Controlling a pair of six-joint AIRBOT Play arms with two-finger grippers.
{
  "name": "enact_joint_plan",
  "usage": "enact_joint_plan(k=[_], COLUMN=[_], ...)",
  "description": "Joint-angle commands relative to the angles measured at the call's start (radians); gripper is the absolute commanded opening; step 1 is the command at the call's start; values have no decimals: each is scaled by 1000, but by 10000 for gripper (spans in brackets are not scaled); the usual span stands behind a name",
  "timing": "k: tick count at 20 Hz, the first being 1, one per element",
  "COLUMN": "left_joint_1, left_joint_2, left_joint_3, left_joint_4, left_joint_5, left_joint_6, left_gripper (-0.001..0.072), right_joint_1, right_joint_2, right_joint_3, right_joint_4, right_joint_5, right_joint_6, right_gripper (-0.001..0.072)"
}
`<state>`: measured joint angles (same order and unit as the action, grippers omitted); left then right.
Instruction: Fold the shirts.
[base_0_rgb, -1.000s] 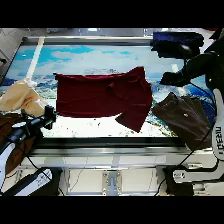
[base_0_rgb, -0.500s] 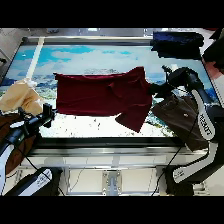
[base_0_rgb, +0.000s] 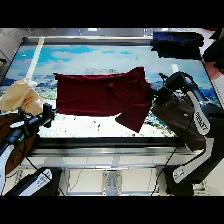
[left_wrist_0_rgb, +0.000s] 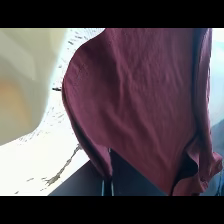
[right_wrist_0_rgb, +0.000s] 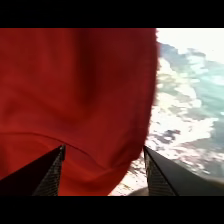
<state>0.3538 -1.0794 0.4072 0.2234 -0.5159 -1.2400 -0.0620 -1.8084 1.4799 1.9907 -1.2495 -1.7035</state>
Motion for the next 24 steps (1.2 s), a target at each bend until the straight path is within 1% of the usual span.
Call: enact_joint_plan(k=[1, 2, 3, 4, 5, 7, 8, 10, 12, 14, 16, 17, 19, 20, 22, 24], left_joint_1=[-1, -1, -1, 0, 0, 13, 32, 95, 186, 288, 401, 446, 462, 447, 411, 385], left_joint_2=[1, 1, 3, 13, 32, 102, 144, 249, 373, 484, 574, 601, 607, 587, 535, 464], left_joint_3=[1, 1, 3, 9, 24, 80, 117, 209, 330, 459, 600, 677, 827, 898, 1011, 1090], left_joint_4=[0, 0, 0, 0, 1, 8, 27, 104, 220, 306, 338, 348, 375, 376, 383, 383], left_joint_5=[0, -1, -4, -4, -4, -51, -85, -175, -301, -406, -468, -486, -492, -495, -499, -546], left_joint_6=[0, 0, 0, 4, 40, 175, 205, 206, 204, 169, 163, 163, 163, 163, 163, 163], left_gripper=[13, 13, 13, 13, 12, 11, 12, 11, 11, 11, 11, 11, 10, 10, 10, 9], right_joint_1=[33, 37, 38, 37, 37, 37, 37, 37, 37, 38, 38, 38, 37, 37, 37, 37], right_joint_2=[-29, -27, -21, -9, 16, 94, 143, 271, 427, 590, 746, 821, 927, 954, 962, 941], right_joint_3=[-2, 0, 6, 16, 31, 62, 80, 112, 151, 188, 222, 249, 319, 365, 475, 518], right_joint_4=[17, 30, 43, 48, 46, 35, 36, 37, 40, 38, 37, 37, 35, 26, -13, -82], right_joint_5=[-11, -33, -81, -132, -179, -226, -241, -266, -317, -354, -320, -279, -170, -133, -121, -154], right_joint_6=[-9, -17, -38, -52, -80, -98, -98, -98, -97, -97, -92, -86, -87, -87, -91, -90], right_gripper=[552, 451, 112, 47, 23, 23, 23, 22, 23, 23, 22, 22, 21, 20, 18, 18])
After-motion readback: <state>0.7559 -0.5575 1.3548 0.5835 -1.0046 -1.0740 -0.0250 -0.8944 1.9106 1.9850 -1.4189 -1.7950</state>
